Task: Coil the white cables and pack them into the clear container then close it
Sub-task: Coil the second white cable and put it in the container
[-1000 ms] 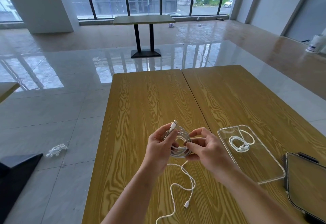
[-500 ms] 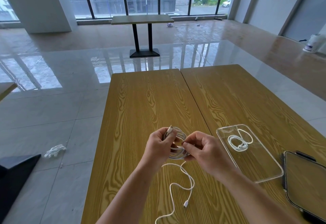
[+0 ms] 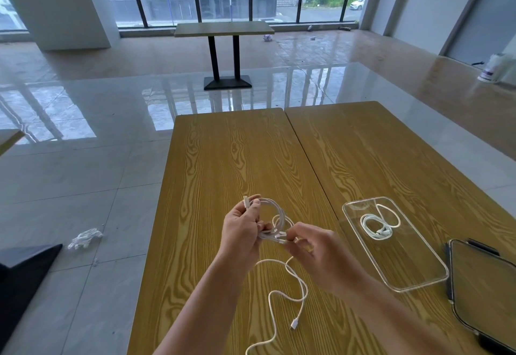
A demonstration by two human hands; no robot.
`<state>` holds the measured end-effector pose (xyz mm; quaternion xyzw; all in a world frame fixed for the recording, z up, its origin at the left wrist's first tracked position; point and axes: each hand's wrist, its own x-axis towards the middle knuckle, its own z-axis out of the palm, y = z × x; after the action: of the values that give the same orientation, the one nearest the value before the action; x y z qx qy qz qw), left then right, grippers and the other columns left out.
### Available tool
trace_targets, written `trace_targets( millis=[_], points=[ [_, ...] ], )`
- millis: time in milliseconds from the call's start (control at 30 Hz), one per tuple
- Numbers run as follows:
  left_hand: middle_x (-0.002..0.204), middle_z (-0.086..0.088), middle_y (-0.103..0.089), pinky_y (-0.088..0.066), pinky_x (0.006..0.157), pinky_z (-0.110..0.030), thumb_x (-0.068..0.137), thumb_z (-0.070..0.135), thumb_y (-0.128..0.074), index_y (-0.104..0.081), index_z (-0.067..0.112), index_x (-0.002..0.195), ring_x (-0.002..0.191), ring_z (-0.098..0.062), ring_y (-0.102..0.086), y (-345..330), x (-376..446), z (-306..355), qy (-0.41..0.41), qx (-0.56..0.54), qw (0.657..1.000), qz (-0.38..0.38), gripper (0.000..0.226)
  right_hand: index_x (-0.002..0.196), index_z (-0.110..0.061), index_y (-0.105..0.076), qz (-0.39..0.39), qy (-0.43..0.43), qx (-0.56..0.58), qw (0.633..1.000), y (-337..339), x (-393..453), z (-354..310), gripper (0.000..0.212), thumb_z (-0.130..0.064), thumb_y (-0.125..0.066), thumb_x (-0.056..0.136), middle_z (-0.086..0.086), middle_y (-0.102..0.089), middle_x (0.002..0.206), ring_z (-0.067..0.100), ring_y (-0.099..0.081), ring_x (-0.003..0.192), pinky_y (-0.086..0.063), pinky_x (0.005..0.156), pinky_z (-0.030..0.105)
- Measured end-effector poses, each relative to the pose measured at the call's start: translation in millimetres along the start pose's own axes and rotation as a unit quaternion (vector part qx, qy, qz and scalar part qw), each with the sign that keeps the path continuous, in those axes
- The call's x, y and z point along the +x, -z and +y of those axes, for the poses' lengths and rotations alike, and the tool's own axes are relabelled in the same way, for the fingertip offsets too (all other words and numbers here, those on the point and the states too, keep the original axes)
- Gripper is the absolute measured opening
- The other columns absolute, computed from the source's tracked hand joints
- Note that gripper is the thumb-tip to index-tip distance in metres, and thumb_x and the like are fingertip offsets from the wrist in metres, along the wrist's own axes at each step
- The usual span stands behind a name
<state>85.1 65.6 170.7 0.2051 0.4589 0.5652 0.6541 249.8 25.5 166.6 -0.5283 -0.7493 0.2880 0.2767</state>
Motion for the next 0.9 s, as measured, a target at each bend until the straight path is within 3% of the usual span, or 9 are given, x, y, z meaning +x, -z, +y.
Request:
trace_targets(
  millis=[100,200,267,367,467,567,667,767,900],
  points=[
    [0.071,-0.003,-0.054,-0.047,0.044,-0.022,0.101,0.008,-0.052,-0.063,0.002,0.111,0.04,-0.007,-0.04,2.8,2.5,3.0,0.003,-0.031,0.999,0.03,0.016,0.091,-0.02,-0.065,-0.024,-0.025,0.041,0.999,2.3,-2.4,2.0,0.01,-0.027,-0.062,0.097,-0.009,-0.069,0.076,0.0,-0.065,0.067,-0.056,0.064,0.022],
    [0.063,-0.001,-0.046,-0.041,0.04,-0.02,0.102,0.007,-0.049,-0.062,0.001,0.111,0.042,-0.007,-0.036,2.9,3.2,3.4,0.005,-0.054,0.998,0.037,0.017,0.086,-0.021,-0.066,-0.044,-0.067,0.121,0.989,7.7,-4.1,-0.5,0.009,-0.016,-0.067,0.094,0.001,-0.07,0.072,0.013,-0.066,0.066,-0.058,0.066,0.027],
    [0.062,0.0,-0.043,-0.037,0.038,-0.018,0.102,0.007,-0.048,-0.063,0.001,0.11,0.043,-0.006,-0.033,0.8,1.7,1.5,0.003,-0.066,0.997,0.034,0.018,0.085,-0.012,-0.068,-0.016,-0.116,0.221,0.968,10.2,-1.9,-3.0,0.007,-0.007,-0.069,0.091,0.009,-0.072,0.073,0.023,-0.069,0.068,-0.062,0.07,0.033],
    [0.063,-0.001,-0.038,-0.033,0.036,-0.017,0.102,0.008,-0.049,-0.066,0.004,0.102,0.045,-0.007,-0.029,-5.9,-2.0,-2.9,0.013,-0.09,0.996,0.02,0.018,0.087,-0.003,-0.068,0.046,-0.226,0.418,0.879,8.8,3.9,-7.8,0.006,0.002,-0.068,0.088,0.018,-0.07,0.076,0.024,-0.069,0.067,-0.062,0.067,0.037],
    [0.061,-0.001,-0.038,-0.031,0.036,-0.017,0.102,0.01,-0.048,-0.066,0.005,0.101,0.045,-0.006,-0.029,-13.2,-5.1,-3.6,0.024,-0.123,0.992,0.006,0.019,0.097,-0.004,-0.065,0.079,-0.287,0.528,0.796,3.5,11.8,-13.9,0.01,0.004,-0.064,0.09,0.014,-0.069,0.079,0.021,-0.068,0.067,-0.061,0.06,0.034],
    [0.059,0.001,-0.035,-0.03,0.036,-0.016,0.103,0.011,-0.046,-0.065,0.004,0.104,0.044,-0.006,-0.028,-13.6,-6.9,-2.5,0.034,-0.167,0.985,-0.01,0.019,0.098,-0.005,-0.058,0.098,-0.309,0.558,0.764,2.3,18.3,-23.2,0.014,0.003,-0.066,0.09,0.014,-0.069,0.078,0.021,-0.068,0.064,-0.06,0.053,0.03],
    [0.057,0.003,-0.029,-0.029,0.036,-0.016,0.103,0.011,-0.045,-0.063,0.004,0.107,0.042,-0.005,-0.026,-13.1,-8.2,-2.1,0.034,-0.192,0.98,-0.03,0.019,0.095,-0.004,-0.059,0.093,-0.332,0.552,0.759,1.6,21.2,-28.4,0.009,0.002,-0.065,0.091,0.014,-0.072,0.078,0.021,-0.069,0.063,-0.059,0.051,0.029],
    [0.056,0.003,-0.028,-0.032,0.038,-0.017,0.103,0.012,-0.045,-0.062,0.005,0.108,0.042,-0.006,-0.026,-13.7,-9.9,-2.5,0.038,-0.187,0.981,-0.03,0.019,0.101,-0.006,-0.06,0.064,-0.34,0.553,0.758,-1.0,20.4,-29.6,0.007,-0.001,-0.061,0.095,0.013,-0.075,0.079,0.022,-0.073,0.066,-0.058,0.055,0.034],
    [0.057,0.002,-0.03,-0.034,0.041,-0.019,0.103,0.013,-0.048,-0.063,0.007,0.11,0.045,-0.008,-0.027,-11.8,-10.5,-3.0,0.038,-0.193,0.98,-0.017,0.017,0.109,-0.006,-0.053,0.051,-0.313,0.607,0.728,-2.6,17.3,-32.9,0.023,0.006,-0.061,0.091,0.019,-0.075,0.084,0.027,-0.075,0.071,-0.063,0.063,0.037]
  ],
)
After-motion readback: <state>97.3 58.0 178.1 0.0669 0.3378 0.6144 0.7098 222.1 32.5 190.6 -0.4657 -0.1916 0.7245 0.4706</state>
